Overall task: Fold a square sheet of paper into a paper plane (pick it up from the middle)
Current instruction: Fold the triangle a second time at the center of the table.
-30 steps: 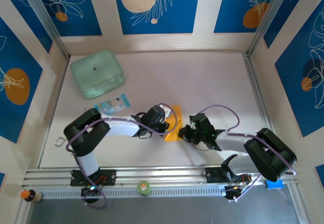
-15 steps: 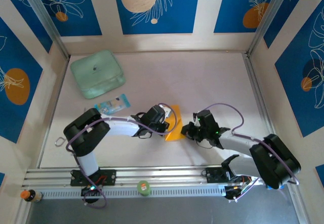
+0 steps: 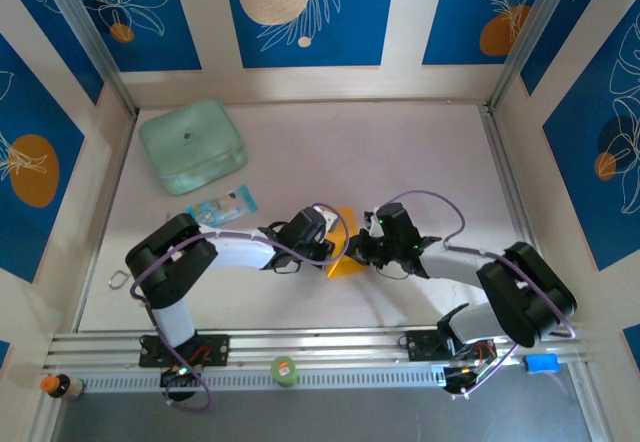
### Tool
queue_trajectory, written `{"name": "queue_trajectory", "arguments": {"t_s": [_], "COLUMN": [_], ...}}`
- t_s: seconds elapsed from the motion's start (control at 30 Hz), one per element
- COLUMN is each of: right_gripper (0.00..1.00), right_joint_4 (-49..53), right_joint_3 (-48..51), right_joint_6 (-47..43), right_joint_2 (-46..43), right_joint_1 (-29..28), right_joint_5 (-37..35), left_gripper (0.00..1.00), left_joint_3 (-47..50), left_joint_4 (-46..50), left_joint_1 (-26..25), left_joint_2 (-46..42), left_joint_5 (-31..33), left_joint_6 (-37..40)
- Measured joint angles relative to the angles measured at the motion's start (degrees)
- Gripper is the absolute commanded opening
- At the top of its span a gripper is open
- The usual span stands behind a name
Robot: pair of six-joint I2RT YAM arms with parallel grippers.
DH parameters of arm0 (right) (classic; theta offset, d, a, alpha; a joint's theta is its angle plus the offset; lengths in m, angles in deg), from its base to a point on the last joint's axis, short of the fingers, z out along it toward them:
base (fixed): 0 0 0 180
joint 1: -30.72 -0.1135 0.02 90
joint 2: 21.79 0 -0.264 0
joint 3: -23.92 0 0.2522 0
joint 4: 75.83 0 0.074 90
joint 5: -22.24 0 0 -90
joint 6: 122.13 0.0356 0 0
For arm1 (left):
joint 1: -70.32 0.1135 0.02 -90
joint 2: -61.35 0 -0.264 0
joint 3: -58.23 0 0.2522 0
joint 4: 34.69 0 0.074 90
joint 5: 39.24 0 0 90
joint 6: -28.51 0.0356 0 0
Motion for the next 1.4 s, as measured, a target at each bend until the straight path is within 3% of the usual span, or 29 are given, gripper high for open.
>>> {"name": "queue_trajectory", "arguments": {"t_s": [0.43, 0.9, 1.17, 1.4], "right_gripper": [0.00, 0.00, 0.00, 0.00], "right_joint_4": [-1.9, -3.4, -0.1, -1.1], "right_joint_3": [-3.5, -0.5, -2.3, -4.7], "right_joint_6": [0.5, 0.5, -0.2, -0.7], "right_joint_2": [7.1, 8.5, 3.9, 7.6], "right_joint_1": [-0.7, 0.7, 2.5, 3.8], "right_joint_5": [-0.7, -1.5, -0.8, -0.3], "left_gripper": [0.04, 0.04, 0.04, 0.04], "left_joint_3": [0.0, 0.0, 0.0, 0.0], "left_joint_4": [0.1, 0.2, 0.2, 0.3], "left_joint_1": [0.5, 0.5, 0.5, 0.5], "left_joint_2": [0.0, 0.0, 0.0, 0.0], "left_joint_5": [0.0, -0.4, -0.4, -0.4], "left_joint_6": [-0.4, -0.4, -0.4, -0.4]}}
